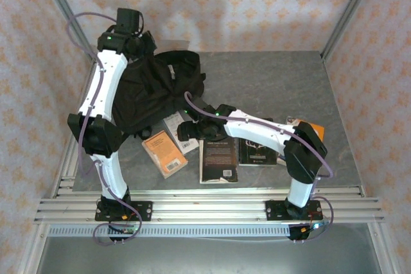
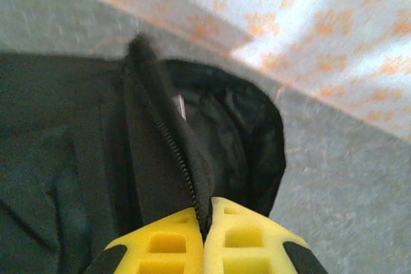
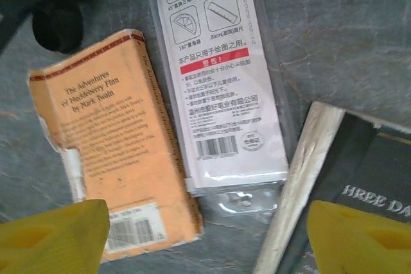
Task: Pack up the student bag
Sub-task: Place the pencil case in the student bag, then pick up the loose stationery at the center of the table.
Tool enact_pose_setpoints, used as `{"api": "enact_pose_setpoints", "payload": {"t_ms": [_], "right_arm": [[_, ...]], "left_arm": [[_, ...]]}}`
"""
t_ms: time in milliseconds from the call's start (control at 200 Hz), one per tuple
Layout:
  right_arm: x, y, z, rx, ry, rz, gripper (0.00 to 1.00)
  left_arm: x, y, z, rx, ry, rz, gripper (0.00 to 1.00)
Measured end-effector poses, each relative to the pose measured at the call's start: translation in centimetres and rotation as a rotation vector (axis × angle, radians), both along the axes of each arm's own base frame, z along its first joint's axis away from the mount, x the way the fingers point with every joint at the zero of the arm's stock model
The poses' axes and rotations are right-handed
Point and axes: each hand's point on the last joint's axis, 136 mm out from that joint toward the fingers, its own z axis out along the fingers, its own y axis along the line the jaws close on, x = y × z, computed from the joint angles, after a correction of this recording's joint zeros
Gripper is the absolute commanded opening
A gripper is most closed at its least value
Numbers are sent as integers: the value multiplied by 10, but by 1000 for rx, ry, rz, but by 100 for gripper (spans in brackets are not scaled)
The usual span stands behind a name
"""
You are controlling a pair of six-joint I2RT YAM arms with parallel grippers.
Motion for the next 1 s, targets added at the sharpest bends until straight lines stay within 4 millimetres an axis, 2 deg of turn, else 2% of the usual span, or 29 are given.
{"api": "enact_pose_setpoints", "payload": {"t_ms": [135,200,285,400,500,580,706,871,1001], "right_arm": [[2,6,3,73,73,-148,62],[4,11,6,124,110,-229,58],[5,18,1,196,178,-344,60],[-5,19,-27,237,278,-504,63],[-24,12,-64,223,339,-631,65],[-32,11,-79,222,345,-700,65],[-30,18,-79,288,332,-782,65],[-25,15,-83,354,316,-871,62],[-22,14,-83,383,303,-903,52]], "left_arm": [[-2,-18,-36,-23,69,-43,0],[-4,-26,-44,-32,83,-63,0],[-3,-32,-47,-38,84,-77,0],[-2,-32,-48,-40,79,-78,0],[-2,-32,-50,-42,82,-80,0],[-2,-33,-53,-45,84,-82,0],[-4,-35,-62,-54,103,-91,0],[-7,-35,-73,-53,127,-92,0],[-9,-35,-80,-52,143,-91,0]]}}
